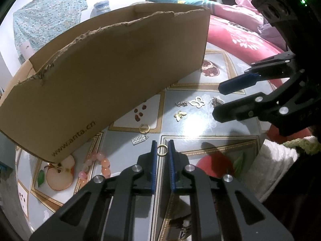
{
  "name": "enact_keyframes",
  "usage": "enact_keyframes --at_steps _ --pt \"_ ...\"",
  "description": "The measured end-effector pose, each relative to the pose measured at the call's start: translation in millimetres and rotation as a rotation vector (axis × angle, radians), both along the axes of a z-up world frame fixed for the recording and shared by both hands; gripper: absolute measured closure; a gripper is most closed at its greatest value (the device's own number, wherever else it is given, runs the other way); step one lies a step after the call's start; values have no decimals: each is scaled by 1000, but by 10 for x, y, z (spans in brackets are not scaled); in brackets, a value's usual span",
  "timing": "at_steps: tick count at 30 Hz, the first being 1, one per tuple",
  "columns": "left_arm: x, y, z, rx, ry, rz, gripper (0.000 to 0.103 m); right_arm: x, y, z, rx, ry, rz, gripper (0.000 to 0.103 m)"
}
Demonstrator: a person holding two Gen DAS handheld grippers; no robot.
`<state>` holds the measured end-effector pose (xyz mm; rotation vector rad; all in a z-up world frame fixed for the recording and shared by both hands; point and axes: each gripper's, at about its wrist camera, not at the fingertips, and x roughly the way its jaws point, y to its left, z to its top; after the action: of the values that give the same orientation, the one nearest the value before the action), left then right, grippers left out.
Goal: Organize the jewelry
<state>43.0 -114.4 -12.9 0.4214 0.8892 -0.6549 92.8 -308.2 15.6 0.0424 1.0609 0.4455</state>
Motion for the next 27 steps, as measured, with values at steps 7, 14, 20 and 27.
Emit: enact_keyframes --at_steps 7,14,20,27 --pt "-17 -1 39 -25 -5 24 93 -52 -31 6 -18 -15 7 53" --pt "-3 44 115 -60 -11 63 93 -63 -75 -38 -55 -29 -3 68" --pt "16 61 138 -81 -5 86 93 -72 -56 -93 -89 -30 4 83" --pt "25 71 139 -89 1 87 93 -41 -37 -131 -146 -43 8 88"
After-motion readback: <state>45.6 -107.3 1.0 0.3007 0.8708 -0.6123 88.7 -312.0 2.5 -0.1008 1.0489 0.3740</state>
